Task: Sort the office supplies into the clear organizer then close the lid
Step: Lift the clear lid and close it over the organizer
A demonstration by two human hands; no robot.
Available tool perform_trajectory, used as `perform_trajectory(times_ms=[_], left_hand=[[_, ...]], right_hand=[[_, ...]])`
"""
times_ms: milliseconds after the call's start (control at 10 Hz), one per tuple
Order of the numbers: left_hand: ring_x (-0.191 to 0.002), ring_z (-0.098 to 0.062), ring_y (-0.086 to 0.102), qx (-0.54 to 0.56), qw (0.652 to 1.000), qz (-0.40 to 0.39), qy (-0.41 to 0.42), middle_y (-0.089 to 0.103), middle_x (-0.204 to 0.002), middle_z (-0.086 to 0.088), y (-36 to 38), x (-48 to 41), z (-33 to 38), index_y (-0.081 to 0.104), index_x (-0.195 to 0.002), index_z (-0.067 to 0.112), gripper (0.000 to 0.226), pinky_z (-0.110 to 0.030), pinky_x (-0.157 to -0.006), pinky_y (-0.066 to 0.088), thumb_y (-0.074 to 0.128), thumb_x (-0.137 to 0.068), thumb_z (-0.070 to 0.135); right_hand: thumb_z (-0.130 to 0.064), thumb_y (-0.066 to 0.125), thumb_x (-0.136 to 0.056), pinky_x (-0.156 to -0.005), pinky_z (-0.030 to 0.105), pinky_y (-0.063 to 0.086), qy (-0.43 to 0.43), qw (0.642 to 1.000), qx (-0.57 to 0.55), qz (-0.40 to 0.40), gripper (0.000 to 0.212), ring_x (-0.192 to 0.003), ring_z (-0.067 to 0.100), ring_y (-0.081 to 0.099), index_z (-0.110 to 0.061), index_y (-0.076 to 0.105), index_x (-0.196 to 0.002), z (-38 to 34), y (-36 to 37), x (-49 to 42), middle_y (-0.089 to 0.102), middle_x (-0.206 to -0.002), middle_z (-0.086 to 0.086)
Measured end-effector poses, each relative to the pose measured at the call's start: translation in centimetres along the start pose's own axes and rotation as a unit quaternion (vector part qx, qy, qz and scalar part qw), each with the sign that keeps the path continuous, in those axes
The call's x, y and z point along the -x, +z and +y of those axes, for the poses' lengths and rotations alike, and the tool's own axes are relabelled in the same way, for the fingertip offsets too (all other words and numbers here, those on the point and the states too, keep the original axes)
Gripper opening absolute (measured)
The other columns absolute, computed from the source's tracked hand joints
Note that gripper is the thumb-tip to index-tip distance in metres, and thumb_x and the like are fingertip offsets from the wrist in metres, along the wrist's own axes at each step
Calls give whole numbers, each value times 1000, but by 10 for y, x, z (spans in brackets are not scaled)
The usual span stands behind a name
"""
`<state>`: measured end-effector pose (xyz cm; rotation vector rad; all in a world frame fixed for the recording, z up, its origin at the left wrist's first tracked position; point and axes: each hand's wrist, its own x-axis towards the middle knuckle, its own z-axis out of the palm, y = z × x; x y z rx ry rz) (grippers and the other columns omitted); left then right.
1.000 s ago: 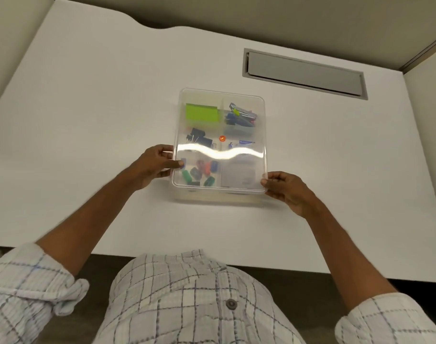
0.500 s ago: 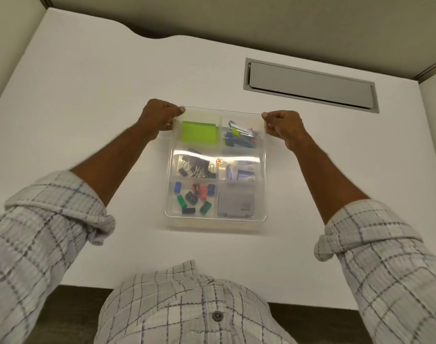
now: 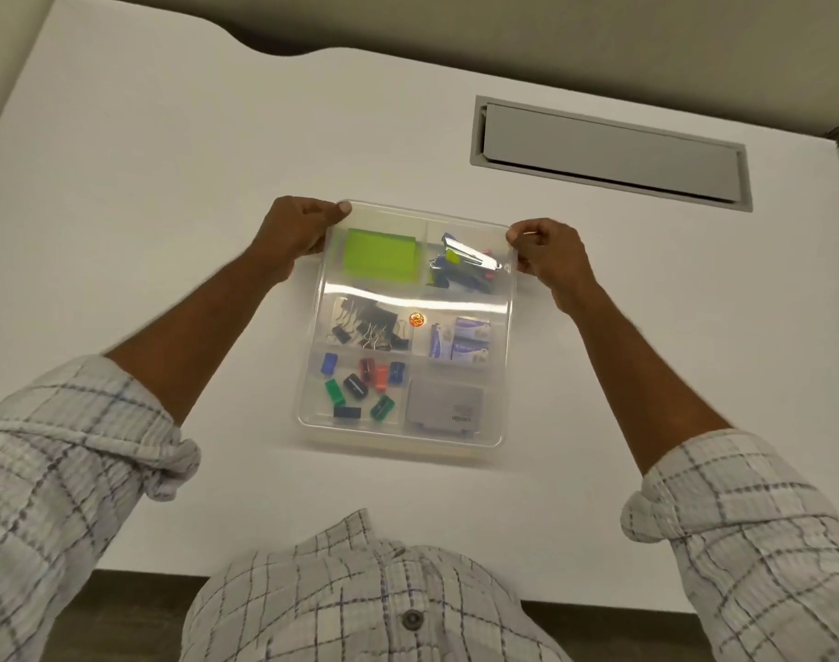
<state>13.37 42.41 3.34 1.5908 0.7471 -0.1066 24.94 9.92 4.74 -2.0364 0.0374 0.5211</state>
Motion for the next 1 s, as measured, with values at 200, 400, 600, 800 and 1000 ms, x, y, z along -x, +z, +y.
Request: perform_trajectory(times_ms=[200, 400, 600, 800, 1000], left_hand=[[-131, -15, 47, -261, 932, 59, 243, 47, -146, -1, 16, 93, -38, 42, -146, 21, 68, -29, -107, 40, 61, -91, 56], [-155, -22, 14, -483, 809, -35, 333, 24, -165, -5, 42, 173, -92, 28, -156, 13, 68, -44, -125, 19, 37, -101, 52], [-156, -21, -1, -575, 746, -10, 335, 7, -168, -3, 55, 178, -113, 15, -160, 16, 66, -50, -125, 13, 18, -105, 52], [-156, -24, 6, -601, 717, 14, 353, 11, -168, -5, 59, 180, -115, 18, -159, 13, 63, -52, -124, 15, 20, -106, 47], [-153, -22, 23, -577, 738, 22, 348, 26, -163, -3, 59, 189, -94, 33, -155, 14, 63, -42, -124, 9, 15, -105, 47]], right_hand=[[-33, 58, -100, -122, 32, 25, -219, 945, 241, 26, 63, -147, 25, 32, -8, 35, -152, 29, 26, 117, 32, -161, 11], [-72, 24, -97, -126, 43, 3, -204, 899, 385, -45, 89, -154, 17, -17, -18, -11, -159, 91, 68, 225, -20, -167, -1], [-64, 18, -103, -127, 45, 4, -204, 882, 424, 18, 79, -155, 20, -13, -15, -9, -159, 107, 81, 231, -15, -168, 3], [-64, 11, -102, -124, 44, -1, -204, 867, 455, 20, 77, -155, 19, -13, -16, -7, -159, 108, 82, 231, -13, -168, 3], [-67, -7, -96, -122, 52, -11, -200, 871, 448, 17, 75, -152, 14, -24, -22, -18, -156, 95, 75, 229, -24, -165, -5]])
